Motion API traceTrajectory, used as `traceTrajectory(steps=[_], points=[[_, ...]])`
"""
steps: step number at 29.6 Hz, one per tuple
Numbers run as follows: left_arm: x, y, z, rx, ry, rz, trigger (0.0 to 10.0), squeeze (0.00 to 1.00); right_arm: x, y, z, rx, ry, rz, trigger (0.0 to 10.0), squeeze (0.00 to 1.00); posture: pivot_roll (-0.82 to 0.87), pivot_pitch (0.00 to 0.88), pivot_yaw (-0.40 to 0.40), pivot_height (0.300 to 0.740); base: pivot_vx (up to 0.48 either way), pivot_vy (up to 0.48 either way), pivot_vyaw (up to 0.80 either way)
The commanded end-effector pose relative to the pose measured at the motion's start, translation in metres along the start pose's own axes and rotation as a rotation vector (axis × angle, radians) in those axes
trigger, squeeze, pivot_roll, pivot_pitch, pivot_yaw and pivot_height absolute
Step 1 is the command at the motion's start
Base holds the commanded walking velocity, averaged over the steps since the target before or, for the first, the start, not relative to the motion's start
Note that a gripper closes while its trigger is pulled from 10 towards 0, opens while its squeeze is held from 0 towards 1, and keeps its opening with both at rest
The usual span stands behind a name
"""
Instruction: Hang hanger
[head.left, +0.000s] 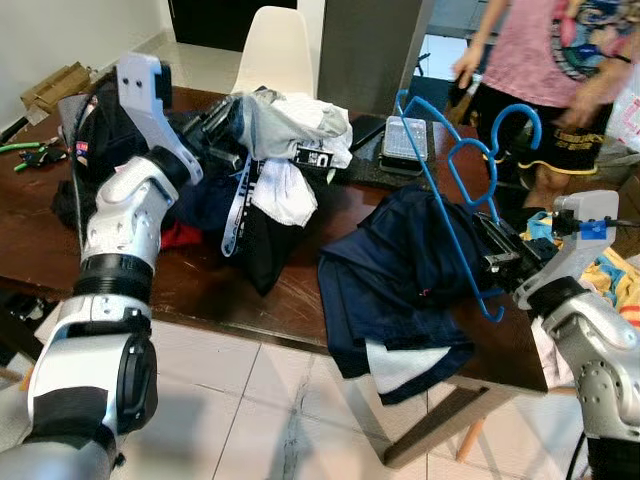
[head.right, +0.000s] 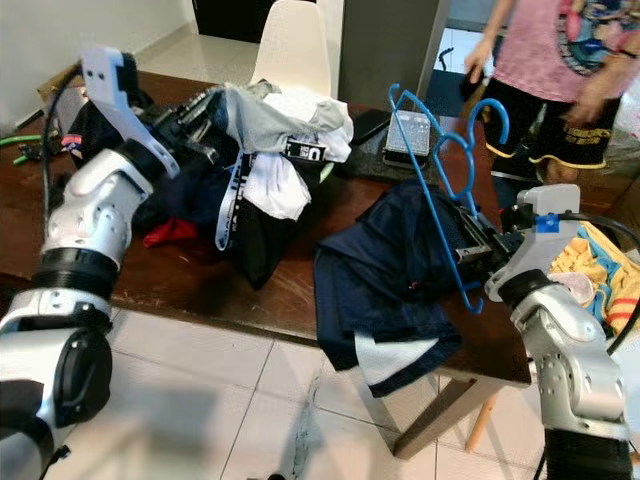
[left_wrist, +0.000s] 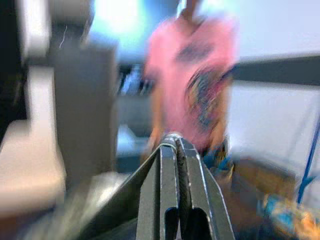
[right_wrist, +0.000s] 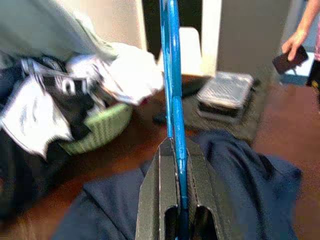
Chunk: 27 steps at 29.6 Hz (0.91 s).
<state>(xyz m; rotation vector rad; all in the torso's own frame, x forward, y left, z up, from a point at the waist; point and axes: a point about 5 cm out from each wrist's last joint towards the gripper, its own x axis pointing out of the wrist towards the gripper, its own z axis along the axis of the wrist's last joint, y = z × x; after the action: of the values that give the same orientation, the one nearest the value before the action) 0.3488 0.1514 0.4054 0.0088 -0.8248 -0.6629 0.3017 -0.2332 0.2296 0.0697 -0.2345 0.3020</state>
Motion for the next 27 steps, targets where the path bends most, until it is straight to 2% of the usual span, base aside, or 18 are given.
traceTrajectory(steps=[1, 2, 3, 4, 5, 6, 7, 8, 9, 11, 13, 16, 20, 23, 27], points=[[0.013, -0.02, 0.026, 0.022, -0.088, -0.079, 0.0, 0.0, 0.004, 0.003, -0.001, 0.013, -0.019, 0.006, 10.0, 0.0, 0.0, 0.11, -0.024, 0.74, 0.0, 0.0, 0.0], [0.013, -0.02, 0.026, 0.022, -0.088, -0.079, 0.0, 0.0, 0.004, 0.003, -0.001, 0.013, -0.019, 0.006, 10.0, 0.0, 0.0, 0.11, -0.024, 0.74, 0.0, 0.0, 0.0], [0.015, -0.023, 0.031, 0.022, -0.105, -0.086, 0.8, 0.0, 0.005, 0.004, 0.0, 0.014, -0.025, 0.009, 10.0, 0.0, 0.0, 0.11, -0.024, 0.74, 0.0, 0.0, 0.0], [0.017, -0.023, 0.037, 0.021, -0.117, -0.077, 2.6, 0.0, 0.008, 0.005, 0.001, 0.017, -0.034, 0.013, 10.0, 0.0, 0.01, 0.097, -0.017, 0.74, 0.0, 0.0, 0.0], [0.017, -0.023, 0.037, 0.021, -0.117, -0.077, 2.6, 0.0, 0.008, 0.005, 0.001, 0.017, -0.034, 0.013, 10.0, 0.0, 0.01, 0.097, -0.017, 0.74, 0.0, 0.0, 0.0], [0.019, -0.023, 0.039, 0.023, -0.122, -0.069, 9.4, 0.0, 0.01, 0.007, 0.001, 0.022, -0.044, 0.014, 10.0, 0.0, 0.02, 0.091, -0.013, 0.74, 0.0, 0.0, 0.0], [0.019, -0.023, 0.039, 0.023, -0.122, -0.069, 9.4, 0.0, 0.01, 0.007, 0.001, 0.022, -0.044, 0.014, 10.0, 0.0, 0.02, 0.091, -0.013, 0.74, 0.0, 0.0, 0.0], [0.021, -0.029, 0.032, -0.01, -0.091, -0.052, 10.0, 0.0, 0.013, 0.009, 0.003, 0.032, -0.062, 0.015, 10.0, 0.0, 0.03, 0.083, -0.002, 0.74, 0.0, 0.0, 0.0], [0.021, -0.029, 0.032, -0.01, -0.091, -0.052, 10.0, 0.0, 0.013, 0.009, 0.003, 0.032, -0.062, 0.015, 10.0, 0.0, 0.03, 0.083, -0.002, 0.74, 0.0, 0.0, 0.0], [0.018, -0.035, 0.019, -0.035, -0.042, -0.047, 10.0, 0.0, 0.015, 0.011, 0.003, 0.036, -0.068, 0.015, 10.0, 0.0, 0.03, 0.083, 0.003, 0.74, -0.12, 0.0, 0.0], [0.018, -0.035, 0.019, -0.035, -0.042, -0.047, 10.0, 0.0, 0.015, 0.011, 0.003, 0.036, -0.068, 0.015, 10.0, 0.0, 0.03, 0.083, 0.003, 0.74, -0.24, 0.0, 0.0], [0.006, -0.041, -0.001, -0.085, 0.044, -0.018, 10.0, 0.0, 0.015, 0.013, 0.001, 0.043, -0.074, 0.014, 10.0, 0.0, 0.03, 0.082, 0.012, 0.74, -0.261, 0.0, 0.0], [-0.001, -0.047, -0.009, -0.125, 0.077, -0.01, 10.0, 0.0, 0.015, 0.013, 0.0, 0.045, -0.078, 0.011, 10.0, 0.0, 0.03, 0.082, 0.016, 0.74, -0.276, 0.0, 0.0], [-0.01, -0.057, -0.029, -0.181, 0.132, 0.004, 10.0, 0.0, 0.015, 0.013, -0.001, 0.052, -0.082, 0.005, 10.0, 0.0, 0.03, 0.08, 0.021, 0.74, -0.28, 0.0, 0.0], [-0.015, -0.062, -0.041, -0.204, 0.168, 0.013, 10.0, 0.0, 0.016, 0.014, -0.002, 0.054, -0.082, 0.005, 10.0, 0.0, 0.03, 0.08, 0.022, 0.74, -0.278, 0.0, 0.0]])
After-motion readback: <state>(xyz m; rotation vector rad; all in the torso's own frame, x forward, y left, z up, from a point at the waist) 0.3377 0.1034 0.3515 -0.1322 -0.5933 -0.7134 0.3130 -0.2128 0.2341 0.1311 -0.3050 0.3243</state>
